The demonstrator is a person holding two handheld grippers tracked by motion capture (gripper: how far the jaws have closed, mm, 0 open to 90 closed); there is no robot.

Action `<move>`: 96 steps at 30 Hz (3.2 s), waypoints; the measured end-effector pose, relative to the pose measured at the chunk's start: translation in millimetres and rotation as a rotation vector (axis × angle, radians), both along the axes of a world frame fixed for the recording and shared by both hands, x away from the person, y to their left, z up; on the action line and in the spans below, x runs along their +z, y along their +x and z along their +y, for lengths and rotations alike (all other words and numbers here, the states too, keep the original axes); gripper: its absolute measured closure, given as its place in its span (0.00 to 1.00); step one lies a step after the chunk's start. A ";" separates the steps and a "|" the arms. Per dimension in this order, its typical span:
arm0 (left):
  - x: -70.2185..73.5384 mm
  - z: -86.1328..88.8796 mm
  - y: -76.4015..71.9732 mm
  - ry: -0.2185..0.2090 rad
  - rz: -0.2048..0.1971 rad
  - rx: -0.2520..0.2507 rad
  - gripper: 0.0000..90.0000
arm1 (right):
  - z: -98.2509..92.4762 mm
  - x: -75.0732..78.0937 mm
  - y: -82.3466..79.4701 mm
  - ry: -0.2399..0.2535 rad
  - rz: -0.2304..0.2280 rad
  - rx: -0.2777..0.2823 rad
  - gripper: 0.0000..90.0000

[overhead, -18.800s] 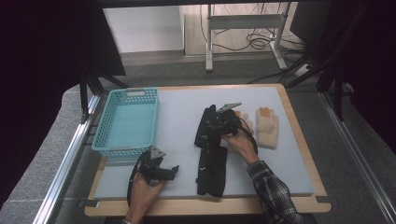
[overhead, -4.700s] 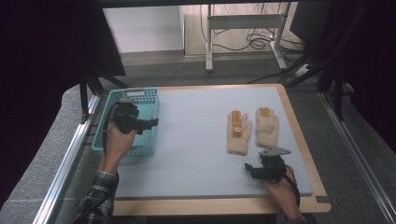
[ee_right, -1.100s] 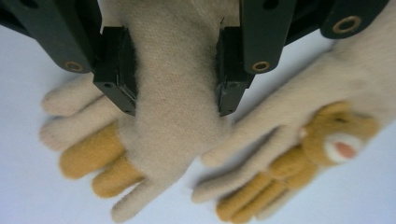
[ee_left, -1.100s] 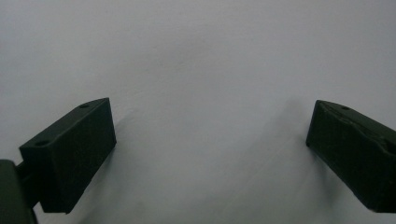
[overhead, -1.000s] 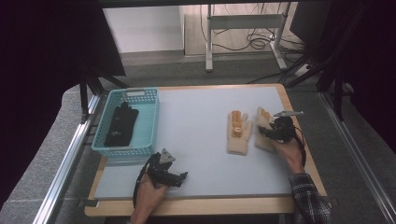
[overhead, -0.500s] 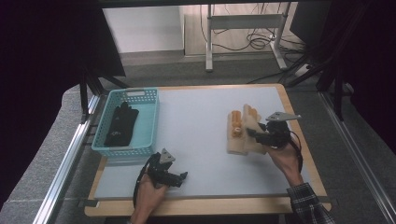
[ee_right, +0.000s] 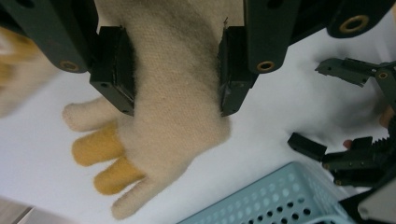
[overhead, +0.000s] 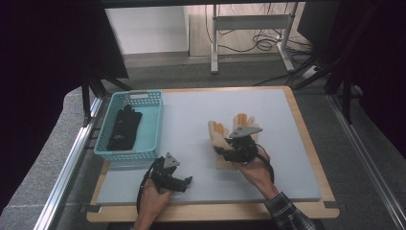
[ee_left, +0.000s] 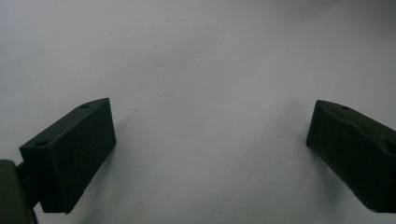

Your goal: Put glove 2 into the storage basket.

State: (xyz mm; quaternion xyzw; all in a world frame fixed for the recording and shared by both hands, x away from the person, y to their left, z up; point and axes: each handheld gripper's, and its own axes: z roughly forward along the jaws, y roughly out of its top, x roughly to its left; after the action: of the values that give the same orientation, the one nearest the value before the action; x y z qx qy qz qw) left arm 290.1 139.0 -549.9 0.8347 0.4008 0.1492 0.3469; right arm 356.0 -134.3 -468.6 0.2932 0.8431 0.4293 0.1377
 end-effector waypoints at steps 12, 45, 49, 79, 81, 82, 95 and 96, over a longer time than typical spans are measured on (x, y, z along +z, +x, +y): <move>-0.1 -0.2 -0.2 -0.003 0.000 0.002 0.02 | 29.7 -49.3 -4.7 -0.063 0.098 0.041 0.40; -0.2 -0.2 -0.4 -0.005 0.001 0.004 0.02 | -6.0 -55.6 25.6 -0.045 0.154 -0.036 0.96; -0.1 -0.2 -0.3 -0.005 0.001 0.003 0.02 | -16.9 -37.0 10.6 -0.028 0.077 -0.063 0.94; -0.2 -0.1 -0.3 -0.005 0.001 0.003 0.02 | -67.4 -58.2 81.3 -0.122 -0.031 -0.160 0.47; -0.2 -0.2 -0.3 -0.006 0.001 0.003 0.02 | -67.8 -59.5 82.6 -0.103 -0.006 -0.160 0.57; -0.2 -0.2 -0.3 -0.006 0.001 0.003 0.02 | -68.1 -59.5 82.4 -0.099 -0.002 -0.164 0.59; -0.2 -0.2 -0.4 -0.005 0.002 0.004 0.02 | -72.9 -26.7 55.9 -0.035 -0.009 -0.164 0.66; -0.2 -0.2 -0.4 -0.005 0.002 0.004 0.02 | -72.9 -23.0 52.0 -0.029 -0.012 -0.161 0.66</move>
State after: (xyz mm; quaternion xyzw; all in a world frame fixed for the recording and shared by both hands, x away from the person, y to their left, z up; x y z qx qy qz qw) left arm 289.7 138.7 -550.1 0.8332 0.4030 0.1480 0.3485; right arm 407.9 -207.2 -491.6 0.3555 0.8220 0.4064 0.1808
